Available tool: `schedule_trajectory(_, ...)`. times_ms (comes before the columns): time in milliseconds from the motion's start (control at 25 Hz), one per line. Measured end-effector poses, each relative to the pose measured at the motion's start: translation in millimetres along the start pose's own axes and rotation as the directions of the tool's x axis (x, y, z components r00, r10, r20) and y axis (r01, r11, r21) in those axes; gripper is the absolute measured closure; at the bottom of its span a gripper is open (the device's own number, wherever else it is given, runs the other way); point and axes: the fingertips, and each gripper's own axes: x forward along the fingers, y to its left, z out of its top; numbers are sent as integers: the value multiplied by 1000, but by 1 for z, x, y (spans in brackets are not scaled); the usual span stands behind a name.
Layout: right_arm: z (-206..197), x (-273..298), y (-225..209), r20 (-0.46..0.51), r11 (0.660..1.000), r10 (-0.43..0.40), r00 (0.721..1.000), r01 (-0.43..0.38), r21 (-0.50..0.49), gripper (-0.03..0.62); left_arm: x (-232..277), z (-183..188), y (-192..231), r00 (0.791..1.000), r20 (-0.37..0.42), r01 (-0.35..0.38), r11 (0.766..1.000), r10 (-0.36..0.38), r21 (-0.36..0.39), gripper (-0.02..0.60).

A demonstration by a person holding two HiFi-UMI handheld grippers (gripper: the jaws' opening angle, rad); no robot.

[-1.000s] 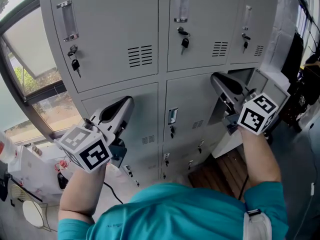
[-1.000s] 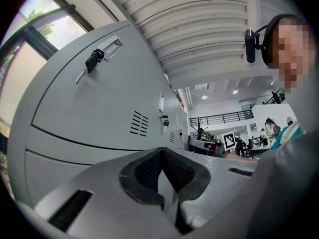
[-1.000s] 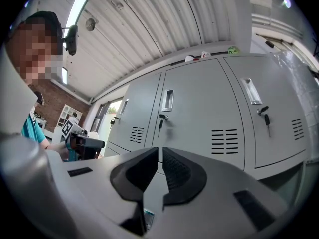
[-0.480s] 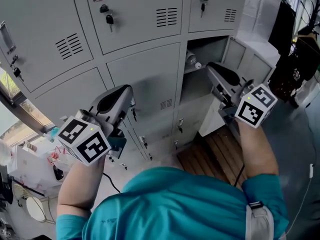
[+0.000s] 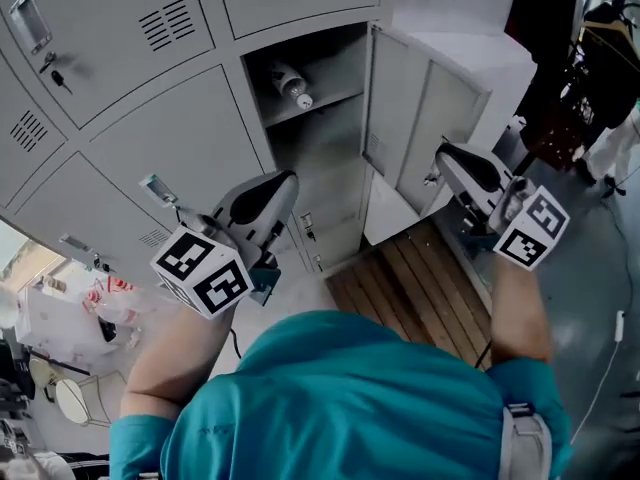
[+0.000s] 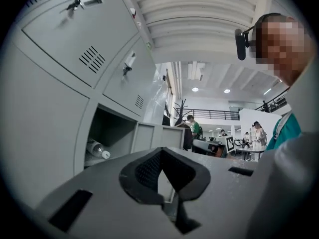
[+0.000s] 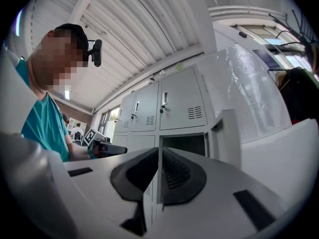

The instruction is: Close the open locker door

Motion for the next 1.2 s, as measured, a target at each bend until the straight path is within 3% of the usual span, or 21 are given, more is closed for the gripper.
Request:
schedule_trajectory(280,-26,-79,-79,13,994,-57,998,55,94,569,56,-62,-30,995,-86,36,998,-41,-54,578)
schedule_trajectory(440,-49,-88,-111,7,977,15,1000,-16,211,503,75,-80,-42,991,-120,56,997,-63,-58,578)
schedule_trajectory(520,-59,-80,-119,0,971,62,998,-61,232,500,81,-84,-47,989,-128,66,996,-73,-58,578)
schedule_trajectory(800,-73,-54,-116,-21,956,197,980,-187,227,500,87,-87,-47,988,-137,60,996,-69,-63,578)
schedule_trajectory(1200,-75,-39,-92,-35,944,276,960,-265,198,553,79,-87,-31,991,-126,34,996,-44,-81,578)
